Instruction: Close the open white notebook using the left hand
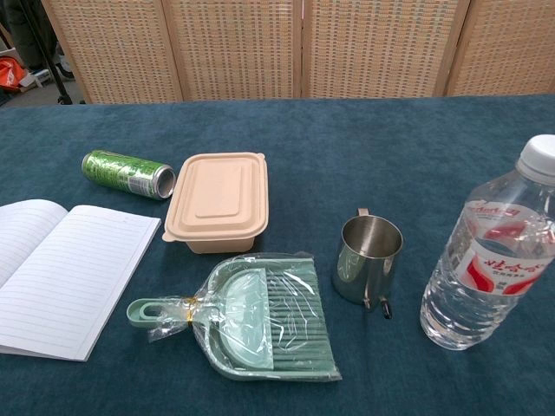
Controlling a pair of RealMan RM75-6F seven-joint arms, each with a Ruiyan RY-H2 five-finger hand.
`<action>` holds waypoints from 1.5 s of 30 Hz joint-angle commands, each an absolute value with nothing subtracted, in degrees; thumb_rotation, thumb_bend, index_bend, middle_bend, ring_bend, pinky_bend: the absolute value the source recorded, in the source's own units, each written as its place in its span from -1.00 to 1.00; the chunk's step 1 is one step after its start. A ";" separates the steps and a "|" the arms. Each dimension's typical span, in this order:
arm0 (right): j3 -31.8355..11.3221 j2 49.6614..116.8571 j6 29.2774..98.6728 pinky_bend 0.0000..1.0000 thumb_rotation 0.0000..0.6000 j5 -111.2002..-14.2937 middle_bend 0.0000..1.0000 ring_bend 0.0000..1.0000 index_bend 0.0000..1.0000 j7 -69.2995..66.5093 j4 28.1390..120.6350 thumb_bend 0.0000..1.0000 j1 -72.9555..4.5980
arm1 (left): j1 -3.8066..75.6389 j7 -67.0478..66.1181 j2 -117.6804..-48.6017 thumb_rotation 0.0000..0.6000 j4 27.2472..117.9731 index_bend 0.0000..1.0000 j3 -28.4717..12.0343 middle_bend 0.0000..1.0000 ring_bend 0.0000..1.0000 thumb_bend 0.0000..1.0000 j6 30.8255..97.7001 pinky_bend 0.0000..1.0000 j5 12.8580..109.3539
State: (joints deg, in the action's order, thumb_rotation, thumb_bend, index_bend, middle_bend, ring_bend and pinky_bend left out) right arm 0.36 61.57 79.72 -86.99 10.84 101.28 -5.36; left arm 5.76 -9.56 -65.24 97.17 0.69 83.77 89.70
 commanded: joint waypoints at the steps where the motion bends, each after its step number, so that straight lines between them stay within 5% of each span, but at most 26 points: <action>1: 0.36 61.57 79.78 -1.00 1.00 -87.05 -1.00 -1.00 -1.00 10.81 101.25 -1.00 -5.33 | 5.73 -8.88 -65.10 1.00 96.62 -1.00 1.02 -1.00 -1.00 -1.00 83.84 -1.00 90.29; 22: 0.33 61.52 79.55 -1.00 1.00 -87.06 -1.00 -1.00 -1.00 10.04 100.92 -1.00 -5.41 | 5.25 -3.43 -68.52 1.00 84.45 -1.00 4.83 -1.00 -1.00 -1.00 81.47 -1.00 93.07; 45: 0.19 61.44 80.02 -1.00 1.00 -87.37 -1.00 -1.00 -1.00 9.48 100.84 -1.00 -5.29 | 9.15 -5.42 -75.78 1.00 75.22 -1.00 3.55 -1.00 -1.00 -1.00 72.81 -1.00 89.09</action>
State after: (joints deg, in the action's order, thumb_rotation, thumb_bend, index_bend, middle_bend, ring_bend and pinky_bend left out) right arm 0.19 61.44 79.99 -87.35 9.49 100.82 -5.30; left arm 9.00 -5.48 -75.61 75.40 3.59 72.98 89.20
